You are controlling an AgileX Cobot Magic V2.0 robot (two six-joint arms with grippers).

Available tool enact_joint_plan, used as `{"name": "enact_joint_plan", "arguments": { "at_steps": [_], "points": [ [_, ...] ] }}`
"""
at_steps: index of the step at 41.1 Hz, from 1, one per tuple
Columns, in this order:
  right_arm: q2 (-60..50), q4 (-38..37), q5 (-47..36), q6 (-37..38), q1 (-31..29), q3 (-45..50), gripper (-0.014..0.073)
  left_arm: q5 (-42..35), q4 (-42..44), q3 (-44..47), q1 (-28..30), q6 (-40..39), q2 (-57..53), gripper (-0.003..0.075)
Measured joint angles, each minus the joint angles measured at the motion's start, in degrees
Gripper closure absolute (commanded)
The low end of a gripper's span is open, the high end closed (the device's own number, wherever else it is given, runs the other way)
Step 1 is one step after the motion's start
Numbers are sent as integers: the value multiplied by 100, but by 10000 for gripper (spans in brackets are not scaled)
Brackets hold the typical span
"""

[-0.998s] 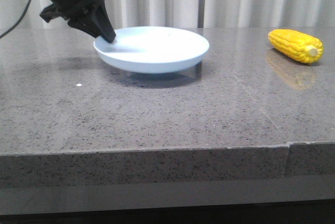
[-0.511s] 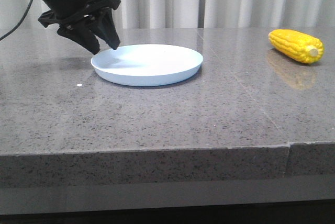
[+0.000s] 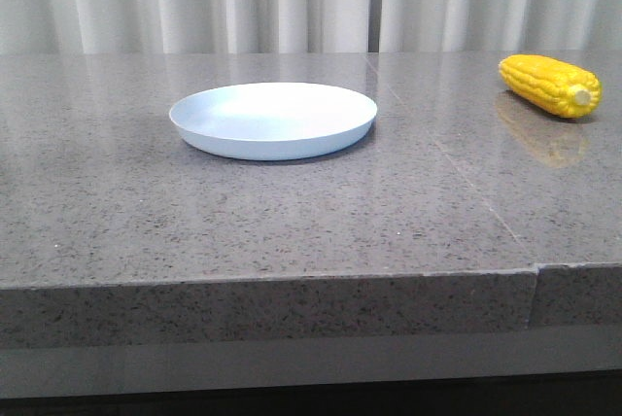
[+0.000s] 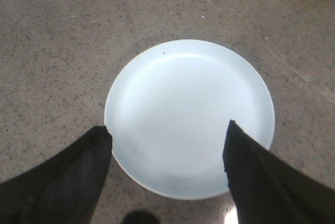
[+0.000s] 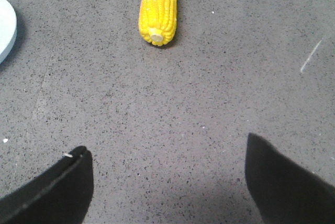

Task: Place corn on plate with both arms
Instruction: 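Release the plate and raise the left gripper away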

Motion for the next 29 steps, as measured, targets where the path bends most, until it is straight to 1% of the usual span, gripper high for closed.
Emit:
{"name": "enact_joint_plan", "arguments": {
  "at_steps": [6, 11, 17, 22, 29],
  "points": [
    [0, 0, 0, 0, 0, 0, -22, 45, 926, 781, -575, -588, -910, 269],
    [0, 0, 0, 0, 0, 0, -22, 60, 1359, 1485, -876, -1097, -1732, 269],
    [0, 0, 0, 0, 0, 0, -21, -75, 1430, 2334, -961, -1427, -2810, 270],
    [0, 0, 0, 0, 0, 0, -21, -272, 1430, 2963, -961, -1552, -3727, 271],
    [0, 0, 0, 0, 0, 0, -21, -338, 1430, 3501, -961, -1588, -4682, 272]
  ]
}}
